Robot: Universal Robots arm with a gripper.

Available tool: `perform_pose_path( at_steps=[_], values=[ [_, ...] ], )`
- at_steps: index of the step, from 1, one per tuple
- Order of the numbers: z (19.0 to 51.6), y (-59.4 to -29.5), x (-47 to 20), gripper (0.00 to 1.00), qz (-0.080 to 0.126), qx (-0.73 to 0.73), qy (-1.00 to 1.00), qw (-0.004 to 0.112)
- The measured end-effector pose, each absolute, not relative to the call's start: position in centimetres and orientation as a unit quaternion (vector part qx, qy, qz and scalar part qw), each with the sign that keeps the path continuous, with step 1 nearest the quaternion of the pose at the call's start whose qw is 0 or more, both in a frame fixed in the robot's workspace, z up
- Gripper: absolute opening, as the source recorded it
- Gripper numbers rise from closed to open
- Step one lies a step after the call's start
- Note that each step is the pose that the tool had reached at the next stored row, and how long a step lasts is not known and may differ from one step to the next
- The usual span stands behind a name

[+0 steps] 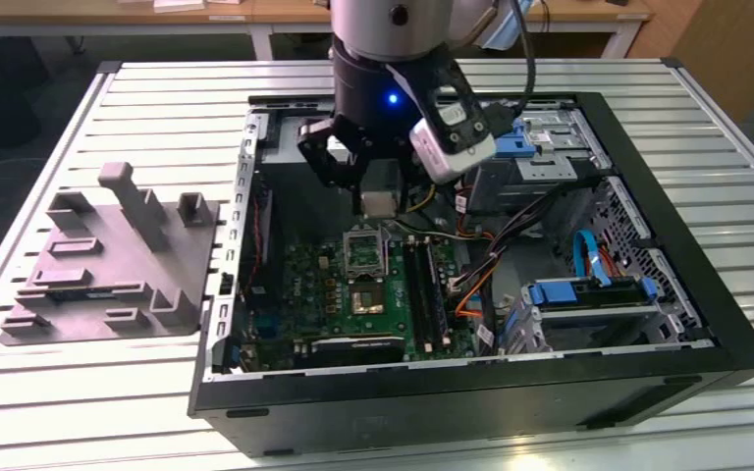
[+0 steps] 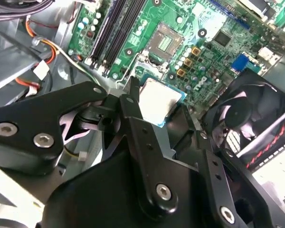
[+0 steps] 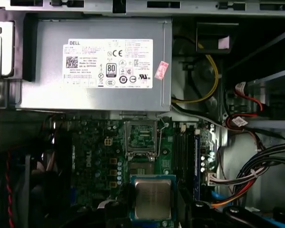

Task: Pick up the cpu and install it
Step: 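Place the cpu into insertion slot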

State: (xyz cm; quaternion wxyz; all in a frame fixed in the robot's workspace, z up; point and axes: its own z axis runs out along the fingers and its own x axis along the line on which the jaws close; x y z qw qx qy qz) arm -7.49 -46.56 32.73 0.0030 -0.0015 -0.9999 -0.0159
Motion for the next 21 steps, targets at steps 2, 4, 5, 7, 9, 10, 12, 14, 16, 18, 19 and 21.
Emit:
perform_pose_path(
  at_steps=[2, 4, 5, 7, 9, 10, 12, 14, 16, 18, 19, 21],
  values=[
    [32.4, -46.6, -7.5, 0.47, -0.016, -0.003, -1.000, 0.003],
    [32.0, -46.7, -7.5, 0.47, -0.016, -0.003, -1.000, 0.003],
    [31.8, -46.8, -7.5, 0.47, -0.016, -0.003, -1.000, 0.003],
    [31.5, -47.0, -7.5, 0.47, -0.016, -0.003, -1.000, 0.003],
    [31.1, -47.3, -7.5, 0.47, -0.016, -0.002, -1.000, 0.004],
    [30.9, -47.4, -7.5, 0.47, -0.016, -0.002, -1.000, 0.004],
    [30.6, -47.6, -7.5, 0.47, -0.016, -0.002, -1.000, 0.005],
    [30.3, -47.7, -7.5, 0.47, -0.016, -0.002, -1.000, 0.005],
    [29.9, -47.8, -7.5, 0.47, -0.016, -0.002, -1.000, 0.006],
    [29.6, -47.8, -7.5, 0.47, -0.016, -0.002, -1.000, 0.006],
    [29.4, -47.8, -7.5, 0.47, -0.016, -0.001, -1.000, 0.006],
    [29.0, -47.8, -7.5, 0.47, -0.016, 0.000, -1.000, 0.006]
  ],
)
